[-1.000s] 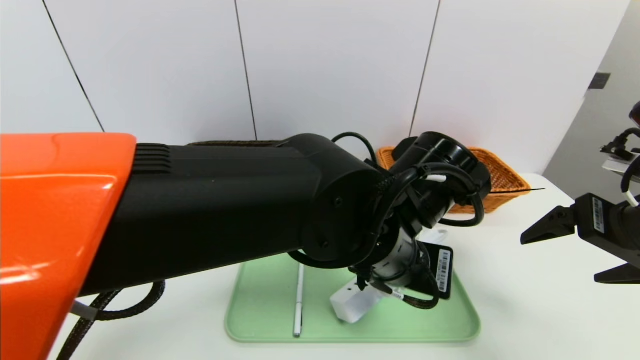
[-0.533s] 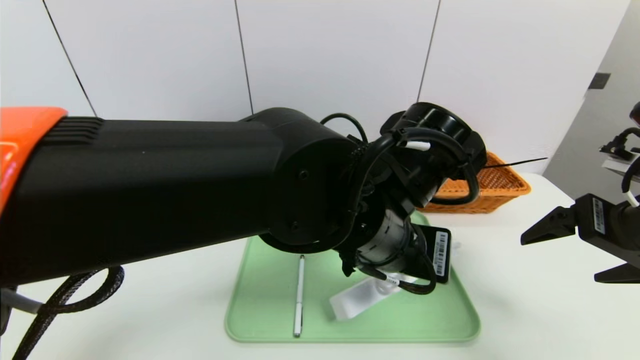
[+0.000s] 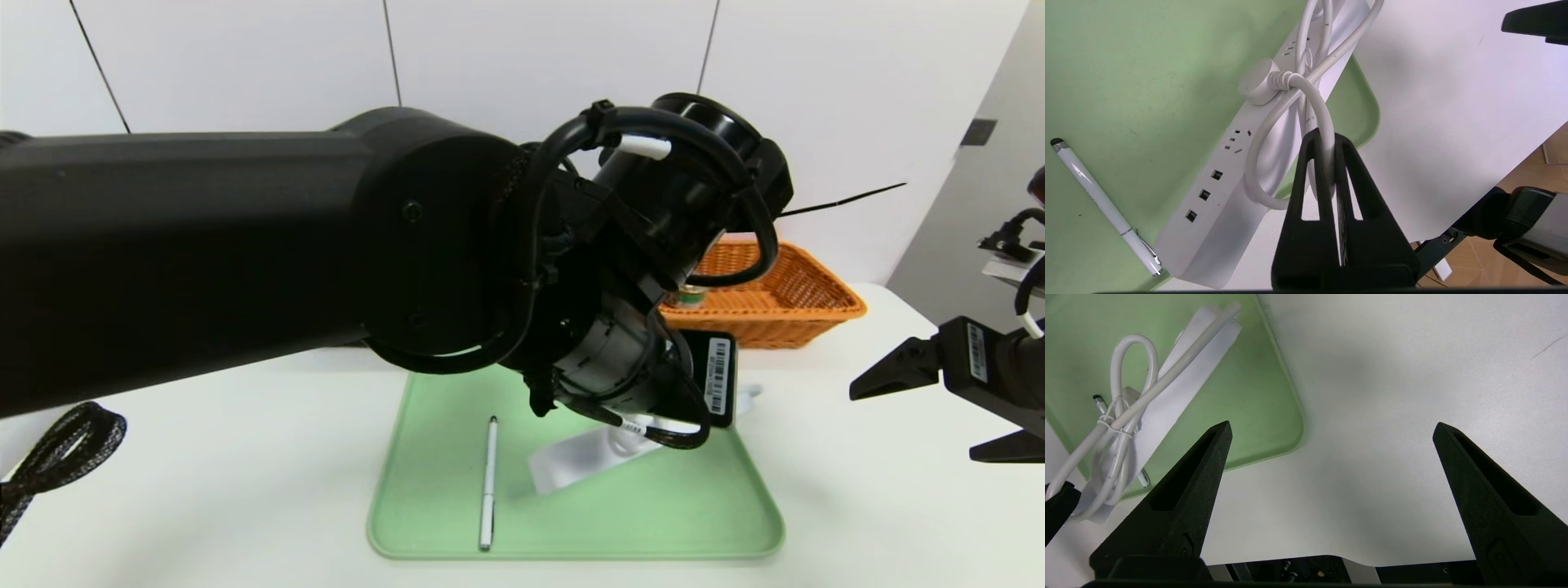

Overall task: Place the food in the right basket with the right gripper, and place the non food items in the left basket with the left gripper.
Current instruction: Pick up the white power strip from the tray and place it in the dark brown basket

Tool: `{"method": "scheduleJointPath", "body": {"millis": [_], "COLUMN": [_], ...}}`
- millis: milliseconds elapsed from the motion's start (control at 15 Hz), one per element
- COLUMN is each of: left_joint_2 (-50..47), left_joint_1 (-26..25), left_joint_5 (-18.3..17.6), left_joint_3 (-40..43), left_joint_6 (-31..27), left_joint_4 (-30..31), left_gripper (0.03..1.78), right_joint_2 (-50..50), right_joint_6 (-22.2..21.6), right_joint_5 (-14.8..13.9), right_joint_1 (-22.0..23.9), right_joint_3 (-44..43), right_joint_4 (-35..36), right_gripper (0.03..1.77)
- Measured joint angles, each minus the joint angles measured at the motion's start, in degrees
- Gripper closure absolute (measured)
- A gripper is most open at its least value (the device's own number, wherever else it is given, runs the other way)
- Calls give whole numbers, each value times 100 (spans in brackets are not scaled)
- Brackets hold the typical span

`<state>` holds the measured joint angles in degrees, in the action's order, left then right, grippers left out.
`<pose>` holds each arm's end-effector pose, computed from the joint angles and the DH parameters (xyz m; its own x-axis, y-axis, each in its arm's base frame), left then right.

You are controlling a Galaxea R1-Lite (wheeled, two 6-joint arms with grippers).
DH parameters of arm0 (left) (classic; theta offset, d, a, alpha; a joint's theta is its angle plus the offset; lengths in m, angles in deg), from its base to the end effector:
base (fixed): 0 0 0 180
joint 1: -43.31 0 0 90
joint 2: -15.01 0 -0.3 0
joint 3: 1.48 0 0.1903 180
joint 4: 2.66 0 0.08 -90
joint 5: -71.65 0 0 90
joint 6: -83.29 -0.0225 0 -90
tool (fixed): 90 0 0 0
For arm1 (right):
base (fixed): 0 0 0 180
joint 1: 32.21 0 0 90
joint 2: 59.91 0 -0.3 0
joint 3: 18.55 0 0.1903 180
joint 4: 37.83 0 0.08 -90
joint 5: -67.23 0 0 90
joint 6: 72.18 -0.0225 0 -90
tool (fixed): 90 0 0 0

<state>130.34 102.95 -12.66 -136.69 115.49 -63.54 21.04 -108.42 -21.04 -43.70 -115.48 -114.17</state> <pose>0.1963 -0.3307 0.2687 0.4651 -0.5979 -0.6528 0.5179 0.7819 -0.3471 0.1826 0.0378 0.2596 0.4784 0.1281 -0.8688 0.3311 0.8900 0.3135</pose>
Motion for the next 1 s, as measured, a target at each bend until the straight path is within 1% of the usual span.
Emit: {"method": "scheduleJointPath", "body": {"millis": [333,467,733,867,1000], "left_joint_2": [-284,-466,-905,-1106,-1279], "left_joint_1": [-10,-90,-405,-661,-1025], "left_joint_5": [11,21,45,45,43], "left_joint_3": [-13,-13,-6,-4,-4], "left_joint_6": [29,-76,-668,-1001,-1321], "left_joint_4": [11,6,0,5,5], "left_gripper": [172,172,172,172,172], "right_joint_2": [9,17,26,30,33], "right_joint_6": [6,6,15,6,15], "right_joint_5": [0,0,0,-2,-5], "right_joint_1": [0,1,1,1,1], "right_joint_3": [7,-6,-39,-67,-98], "right_joint_4": [9,30,52,52,54], "right_gripper": [10,10,10,10,10]}}
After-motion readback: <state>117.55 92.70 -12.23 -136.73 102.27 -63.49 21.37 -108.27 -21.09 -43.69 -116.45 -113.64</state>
